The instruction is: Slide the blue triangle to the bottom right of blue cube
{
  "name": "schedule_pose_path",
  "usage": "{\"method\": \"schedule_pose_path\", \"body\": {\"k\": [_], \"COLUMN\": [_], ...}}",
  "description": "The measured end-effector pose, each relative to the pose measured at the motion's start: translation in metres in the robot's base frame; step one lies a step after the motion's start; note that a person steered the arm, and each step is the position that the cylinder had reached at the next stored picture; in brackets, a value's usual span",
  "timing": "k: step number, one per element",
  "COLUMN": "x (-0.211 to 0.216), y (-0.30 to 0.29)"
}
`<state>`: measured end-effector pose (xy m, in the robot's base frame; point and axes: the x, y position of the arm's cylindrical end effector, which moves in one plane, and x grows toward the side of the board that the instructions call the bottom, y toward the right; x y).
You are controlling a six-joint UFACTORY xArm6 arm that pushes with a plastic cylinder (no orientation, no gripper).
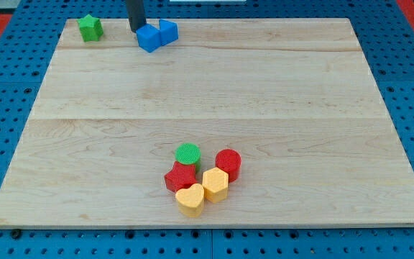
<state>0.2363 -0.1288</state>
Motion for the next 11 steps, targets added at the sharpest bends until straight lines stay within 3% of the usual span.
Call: {"method": "schedule_pose_path", "body": {"k": [1,3,4,6,8,10,11], "x": [0.024,-0.038,-0.043,0.041,0.068,0.08,0.149], "y": [0.008,-0.003,0.033,0.077,0.105,0.266,0.308]}}
